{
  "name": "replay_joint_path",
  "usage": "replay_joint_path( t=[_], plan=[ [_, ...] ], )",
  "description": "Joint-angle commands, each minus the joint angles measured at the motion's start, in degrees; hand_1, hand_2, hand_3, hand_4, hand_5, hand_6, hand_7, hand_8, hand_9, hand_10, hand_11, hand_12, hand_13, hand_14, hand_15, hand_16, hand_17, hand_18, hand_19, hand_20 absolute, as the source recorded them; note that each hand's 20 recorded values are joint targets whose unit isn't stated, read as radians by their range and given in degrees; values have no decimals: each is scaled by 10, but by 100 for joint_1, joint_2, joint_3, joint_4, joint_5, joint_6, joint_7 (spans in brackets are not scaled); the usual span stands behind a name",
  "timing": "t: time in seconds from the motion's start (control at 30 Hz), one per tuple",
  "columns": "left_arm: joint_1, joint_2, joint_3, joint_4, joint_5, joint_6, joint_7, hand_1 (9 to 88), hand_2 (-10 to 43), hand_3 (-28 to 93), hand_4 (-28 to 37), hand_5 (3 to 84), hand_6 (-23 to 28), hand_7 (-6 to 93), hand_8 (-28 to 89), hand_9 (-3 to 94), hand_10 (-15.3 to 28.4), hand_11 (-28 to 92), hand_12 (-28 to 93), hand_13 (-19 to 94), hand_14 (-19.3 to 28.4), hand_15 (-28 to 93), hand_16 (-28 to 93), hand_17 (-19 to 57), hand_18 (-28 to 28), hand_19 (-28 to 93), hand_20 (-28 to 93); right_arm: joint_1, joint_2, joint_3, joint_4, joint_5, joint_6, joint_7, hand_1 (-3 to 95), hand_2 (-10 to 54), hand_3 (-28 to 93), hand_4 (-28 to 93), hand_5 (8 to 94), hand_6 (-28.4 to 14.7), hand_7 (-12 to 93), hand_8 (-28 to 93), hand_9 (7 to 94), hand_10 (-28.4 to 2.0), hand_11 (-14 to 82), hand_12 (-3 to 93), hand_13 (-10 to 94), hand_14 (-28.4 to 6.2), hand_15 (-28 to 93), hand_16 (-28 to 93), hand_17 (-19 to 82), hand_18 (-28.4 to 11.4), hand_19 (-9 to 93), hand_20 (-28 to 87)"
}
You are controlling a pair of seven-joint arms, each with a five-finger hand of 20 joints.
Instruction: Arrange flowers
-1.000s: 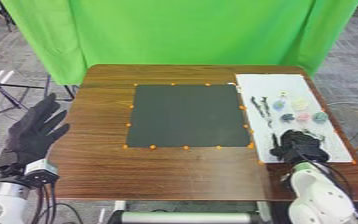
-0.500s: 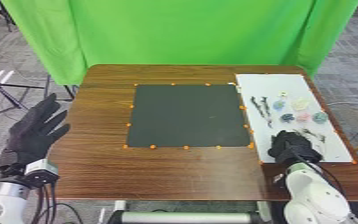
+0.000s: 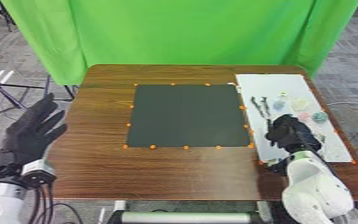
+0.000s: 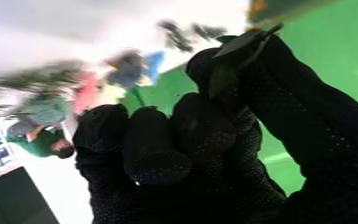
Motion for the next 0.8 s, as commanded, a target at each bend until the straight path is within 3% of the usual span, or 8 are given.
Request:
replay_joint_path(
  t=[0.03, 0.1, 0.2, 0.3, 0.37, 0.43, 0.63, 0.8],
  plan=[
    [309, 40, -360, -144, -106, 0, -70, 228, -41, 688, -283, 215, 14, 178, -88, 154, 84, 110, 195, 117, 113, 170, 71, -117, 191, 355, 88, 1570, -559, -842, 216, 1291, -15, -162, 409, -95, 864, -200, 666, -3, 639, 242, 753, -105, 696, 571, 672, -124, 888, 426, 317, -229, 891, 524],
    [308, 80, -390, -142, -122, -79, -6, 228, -41, 688, -283, 215, 14, 178, -88, 154, 84, 110, 196, 117, 113, 169, 71, -117, 192, 357, 87, 1950, -855, -1110, 316, 1571, -120, -136, 406, -95, 865, -190, 666, -3, 639, 245, 755, -107, 698, 566, 672, -124, 889, 426, 318, -229, 892, 524],
    [300, 122, -403, -89, -133, -313, 237, 226, -47, 692, -283, 215, 14, 177, -87, 155, 84, 109, 196, 117, 113, 167, 71, -117, 185, 352, 84, 2394, -1317, -1544, 543, 1617, -239, -80, 403, -95, 863, -178, 668, -5, 638, 247, 757, -107, 701, 560, 674, -125, 891, 426, 320, -231, 894, 523],
    [333, 156, -361, -90, -112, -371, 481, 224, -52, 698, -283, 216, 14, 176, -86, 156, 84, 107, 196, 119, 111, 161, 71, -114, 182, 342, 83, 2657, -1798, -1875, 795, 1523, -321, -79, 398, -95, 865, -166, 671, -6, 638, 251, 763, -109, 703, 556, 678, -127, 894, 425, 322, -233, 899, 523],
    [390, 165, -385, -108, -94, -453, 542, 225, -61, 703, -283, 225, 11, 174, -86, 162, 83, 104, 196, 120, 112, 159, 73, -113, 181, 340, 84, 2744, -2030, -2040, 912, 1479, -365, -28, 397, -95, 863, -161, 672, -7, 638, 253, 766, -109, 703, 555, 680, -128, 894, 424, 324, -234, 901, 523],
    [553, 161, -502, -163, -94, -521, 488, 226, -70, 706, -283, 233, 6, 175, -85, 171, 81, 100, 197, 124, 111, 158, 75, -111, 180, 334, 86, 2796, -2200, -2194, 1014, 1342, -504, -1, 396, -95, 862, -158, 673, -6, 637, 255, 769, -109, 703, 554, 682, -128, 894, 423, 326, -235, 903, 522],
    [897, 182, -675, -225, -96, -310, 378, 229, -83, 705, -283, 241, 2, 174, -86, 187, 75, 101, 200, 131, 111, 152, 78, -107, 180, 326, 90, 2634, -2662, -2559, 1348, 623, -564, 79, 396, -95, 860, -153, 676, -5, 635, 260, 775, -108, 702, 553, 688, -127, 895, 422, 331, -237, 910, 519],
    [748, 270, -538, -155, -78, -370, 201, 229, -85, 703, -283, 242, 2, 173, -87, 187, 77, 99, 200, 133, 111, 150, 81, -105, 179, 322, 95, 2240, -3165, -2596, 1664, -31, -567, 11, 394, -95, 861, -150, 680, -4, 631, 261, 780, -108, 699, 552, 691, -125, 894, 422, 334, -237, 913, 514]
  ],
)
